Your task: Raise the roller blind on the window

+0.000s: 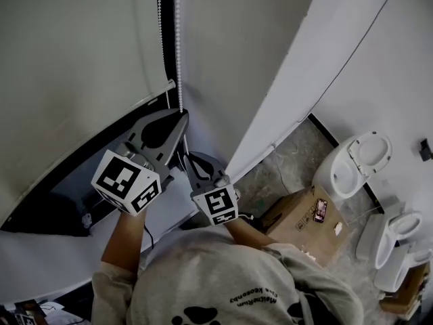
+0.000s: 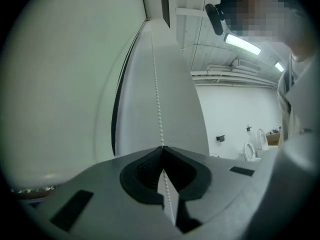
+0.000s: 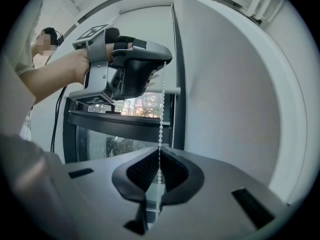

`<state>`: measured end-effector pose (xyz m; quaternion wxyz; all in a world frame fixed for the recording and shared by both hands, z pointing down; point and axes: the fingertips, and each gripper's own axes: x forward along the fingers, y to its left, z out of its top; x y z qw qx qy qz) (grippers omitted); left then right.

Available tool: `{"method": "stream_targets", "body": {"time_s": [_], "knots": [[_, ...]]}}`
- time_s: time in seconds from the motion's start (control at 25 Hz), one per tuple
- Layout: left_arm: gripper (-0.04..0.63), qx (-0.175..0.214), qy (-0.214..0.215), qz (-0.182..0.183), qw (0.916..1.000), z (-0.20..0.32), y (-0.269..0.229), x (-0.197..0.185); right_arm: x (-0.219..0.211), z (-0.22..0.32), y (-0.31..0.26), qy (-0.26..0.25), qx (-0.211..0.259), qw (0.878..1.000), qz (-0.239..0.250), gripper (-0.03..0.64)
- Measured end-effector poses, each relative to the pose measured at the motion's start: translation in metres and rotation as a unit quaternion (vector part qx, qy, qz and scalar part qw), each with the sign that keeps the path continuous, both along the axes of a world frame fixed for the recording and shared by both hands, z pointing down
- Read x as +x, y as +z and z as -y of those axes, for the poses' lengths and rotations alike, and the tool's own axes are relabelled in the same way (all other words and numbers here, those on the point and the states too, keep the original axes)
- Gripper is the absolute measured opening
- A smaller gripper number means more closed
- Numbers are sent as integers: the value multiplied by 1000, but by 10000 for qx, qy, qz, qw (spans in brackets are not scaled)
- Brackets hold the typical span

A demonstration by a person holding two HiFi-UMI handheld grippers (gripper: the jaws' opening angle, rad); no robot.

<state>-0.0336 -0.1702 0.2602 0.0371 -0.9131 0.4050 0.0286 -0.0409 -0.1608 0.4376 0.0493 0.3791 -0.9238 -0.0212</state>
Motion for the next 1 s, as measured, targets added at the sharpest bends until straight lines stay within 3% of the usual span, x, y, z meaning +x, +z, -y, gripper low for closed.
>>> {"method": "stream_targets", "body": {"time_s": [0.16,0.32,0.6,1.0], "knots": [[9,-287,43,-251,9993,2,30,0,3,1,29,1,-94,9999,55,11],[9,-272,-164,-126,9994,2,55,-3,1,1,55,-58,-119,9998,-111,11],[9,-540,-163,-218,9982,3,92,-4,-5,-5,90,-144,-173,9995,-223,11],[9,-936,-41,-288,9952,-5,143,1,4,-14,141,-6,-776,9958,-477,11]]}}
